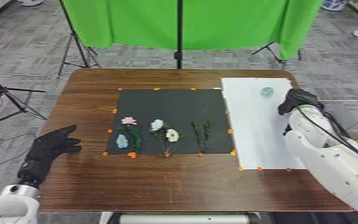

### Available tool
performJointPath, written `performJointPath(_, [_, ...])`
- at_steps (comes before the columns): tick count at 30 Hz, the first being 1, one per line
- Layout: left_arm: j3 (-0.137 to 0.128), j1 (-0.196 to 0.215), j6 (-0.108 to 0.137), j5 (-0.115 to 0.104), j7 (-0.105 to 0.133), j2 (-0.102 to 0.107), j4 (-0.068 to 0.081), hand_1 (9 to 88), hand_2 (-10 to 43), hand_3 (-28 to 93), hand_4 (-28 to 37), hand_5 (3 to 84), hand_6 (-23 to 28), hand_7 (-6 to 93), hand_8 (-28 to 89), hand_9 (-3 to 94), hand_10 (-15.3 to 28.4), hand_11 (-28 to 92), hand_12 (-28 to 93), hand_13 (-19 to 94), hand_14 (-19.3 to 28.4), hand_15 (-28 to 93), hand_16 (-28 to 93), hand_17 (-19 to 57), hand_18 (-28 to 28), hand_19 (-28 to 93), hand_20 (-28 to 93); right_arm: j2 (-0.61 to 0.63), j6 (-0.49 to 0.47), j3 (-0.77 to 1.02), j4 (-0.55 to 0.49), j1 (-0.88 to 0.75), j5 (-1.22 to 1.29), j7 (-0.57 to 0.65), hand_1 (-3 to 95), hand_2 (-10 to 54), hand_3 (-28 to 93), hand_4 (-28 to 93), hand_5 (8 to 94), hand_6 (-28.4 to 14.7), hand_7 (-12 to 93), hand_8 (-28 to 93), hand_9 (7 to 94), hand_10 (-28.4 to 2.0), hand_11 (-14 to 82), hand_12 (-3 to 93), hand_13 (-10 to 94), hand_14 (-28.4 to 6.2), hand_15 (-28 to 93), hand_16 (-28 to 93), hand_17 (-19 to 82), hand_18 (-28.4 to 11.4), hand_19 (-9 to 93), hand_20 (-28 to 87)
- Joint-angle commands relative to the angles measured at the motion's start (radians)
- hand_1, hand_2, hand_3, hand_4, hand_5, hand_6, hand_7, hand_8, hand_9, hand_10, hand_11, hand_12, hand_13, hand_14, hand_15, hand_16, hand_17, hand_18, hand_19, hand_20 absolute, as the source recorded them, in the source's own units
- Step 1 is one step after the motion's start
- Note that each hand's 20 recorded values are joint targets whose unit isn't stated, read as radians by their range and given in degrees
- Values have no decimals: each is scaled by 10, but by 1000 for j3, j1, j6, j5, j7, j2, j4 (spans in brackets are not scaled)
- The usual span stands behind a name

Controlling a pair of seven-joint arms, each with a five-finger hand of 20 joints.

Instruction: Arrange flowers

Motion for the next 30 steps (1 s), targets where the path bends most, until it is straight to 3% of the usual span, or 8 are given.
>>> performJointPath(1, [2,5,-4,2,-14,-6,5,276,177,636,-199,438,52,103,-59,510,158,264,139,458,212,339,-23,110,159,262,220,13,253,-40,16,-30,-69,-30,538,-95,614,-185,684,4,182,27,801,-104,121,374,839,-40,635,350,567,-164,932,545])
performJointPath(5, [-2,10,-1,2,-12,-6,3,276,178,636,-199,438,53,102,-60,509,158,265,139,458,212,339,-23,110,159,263,220,24,345,-4,-54,-30,-83,-24,596,-95,596,-184,774,4,218,69,873,-88,99,416,874,-27,633,351,597,-156,932,559])
performJointPath(12, [-1,9,-1,3,-10,-6,3,276,178,635,-199,438,52,102,-60,509,158,264,139,459,212,339,-24,110,159,264,220,-3,408,-15,-254,34,128,-78,598,-95,605,-180,792,-2,214,80,891,-86,98,427,886,-23,630,355,614,-151,932,571])
performJointPath(21, [8,0,-2,3,-12,-4,5,275,181,633,-201,438,52,103,-60,509,158,264,139,459,212,340,-24,109,159,265,220,-171,300,-87,-278,74,257,-139,598,-95,599,-169,798,-7,200,91,896,-89,95,433,888,-22,625,361,615,-151,932,573])
performJointPath(30, [11,-2,-7,-2,-15,-8,9,267,184,633,-206,438,51,103,-60,508,159,264,138,455,211,338,-23,100,166,285,230,-250,205,-143,-267,35,285,-154,580,-95,588,-157,802,-9,200,106,894,-94,137,442,888,-24,624,364,614,-153,932,573])
